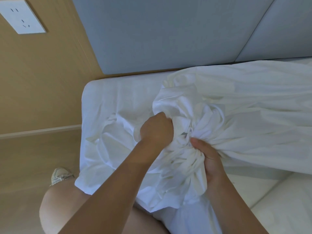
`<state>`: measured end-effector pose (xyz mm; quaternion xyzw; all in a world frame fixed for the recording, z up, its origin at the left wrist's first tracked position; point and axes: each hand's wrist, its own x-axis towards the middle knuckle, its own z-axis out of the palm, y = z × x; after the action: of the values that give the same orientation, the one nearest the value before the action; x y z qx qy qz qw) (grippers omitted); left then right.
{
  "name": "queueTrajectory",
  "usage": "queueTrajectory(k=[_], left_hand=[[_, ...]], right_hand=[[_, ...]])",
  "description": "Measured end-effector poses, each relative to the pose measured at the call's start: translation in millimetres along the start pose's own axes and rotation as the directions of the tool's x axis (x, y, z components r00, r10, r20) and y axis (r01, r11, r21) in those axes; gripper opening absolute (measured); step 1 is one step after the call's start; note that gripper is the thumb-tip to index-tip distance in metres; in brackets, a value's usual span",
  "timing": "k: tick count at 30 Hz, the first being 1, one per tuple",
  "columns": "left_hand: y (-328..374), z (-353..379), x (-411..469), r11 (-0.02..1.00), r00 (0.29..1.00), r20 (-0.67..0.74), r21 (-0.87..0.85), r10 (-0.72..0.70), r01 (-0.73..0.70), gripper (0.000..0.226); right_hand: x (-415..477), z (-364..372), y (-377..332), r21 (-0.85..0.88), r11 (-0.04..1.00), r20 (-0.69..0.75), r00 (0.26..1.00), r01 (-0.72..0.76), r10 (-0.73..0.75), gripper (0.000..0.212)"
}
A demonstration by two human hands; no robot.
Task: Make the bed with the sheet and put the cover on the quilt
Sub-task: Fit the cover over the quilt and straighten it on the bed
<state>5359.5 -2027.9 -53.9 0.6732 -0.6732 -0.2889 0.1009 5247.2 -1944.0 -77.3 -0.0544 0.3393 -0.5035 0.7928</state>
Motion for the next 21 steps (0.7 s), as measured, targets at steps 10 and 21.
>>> queueTrajectory(k=[10, 21], left_hand=[[-7, -11, 17, 0.687, 0.924, 0.265, -0.619, -0.274, 0.381, 0.017], [-33, -12, -5, 0.160, 0.771, 0.635, -0.757, -0.053, 0.634, 0.019]], right_hand=[[-2, -2, -4, -0.052, 0.998, -0.007, 0.999, -0.044, 0.044, 0.076], [-9, -12, -4, -0.097, 0.993, -0.009, 0.997, -0.072, 0.072, 0.069]])
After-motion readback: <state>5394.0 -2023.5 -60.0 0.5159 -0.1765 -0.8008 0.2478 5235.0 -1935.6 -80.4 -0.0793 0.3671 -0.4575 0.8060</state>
